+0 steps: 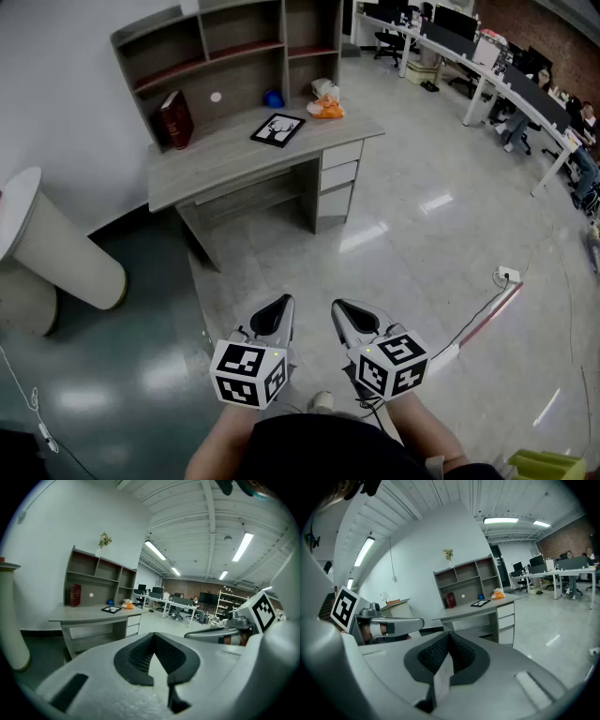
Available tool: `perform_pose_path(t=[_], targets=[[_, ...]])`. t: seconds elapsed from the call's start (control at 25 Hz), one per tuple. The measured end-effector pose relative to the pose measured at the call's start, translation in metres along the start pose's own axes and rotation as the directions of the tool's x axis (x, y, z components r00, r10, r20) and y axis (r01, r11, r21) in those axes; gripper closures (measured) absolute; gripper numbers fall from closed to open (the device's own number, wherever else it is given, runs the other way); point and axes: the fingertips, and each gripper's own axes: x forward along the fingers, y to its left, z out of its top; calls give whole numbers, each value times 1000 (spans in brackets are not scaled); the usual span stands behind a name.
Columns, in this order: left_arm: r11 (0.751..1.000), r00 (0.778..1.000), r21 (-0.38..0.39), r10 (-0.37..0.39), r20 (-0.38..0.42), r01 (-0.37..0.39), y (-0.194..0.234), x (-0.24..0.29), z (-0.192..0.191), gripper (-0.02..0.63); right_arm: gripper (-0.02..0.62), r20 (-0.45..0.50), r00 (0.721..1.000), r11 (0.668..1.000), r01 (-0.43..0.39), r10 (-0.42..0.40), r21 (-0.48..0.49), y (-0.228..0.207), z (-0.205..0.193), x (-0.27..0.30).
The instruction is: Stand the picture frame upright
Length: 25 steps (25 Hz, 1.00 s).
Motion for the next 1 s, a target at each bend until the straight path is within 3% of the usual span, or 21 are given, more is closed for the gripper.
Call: perform_pose_path(t=[0.32, 1.0], targets=[[1000, 1000, -14, 2, -6, -2, 2, -4, -7, 612, 598, 28, 1000, 999, -14, 13, 42, 4, 1, 0], [1000, 1000, 3, -11, 13, 11, -7, -8, -9, 614, 598, 6, 1000, 999, -20, 20, 33, 6, -3, -1]])
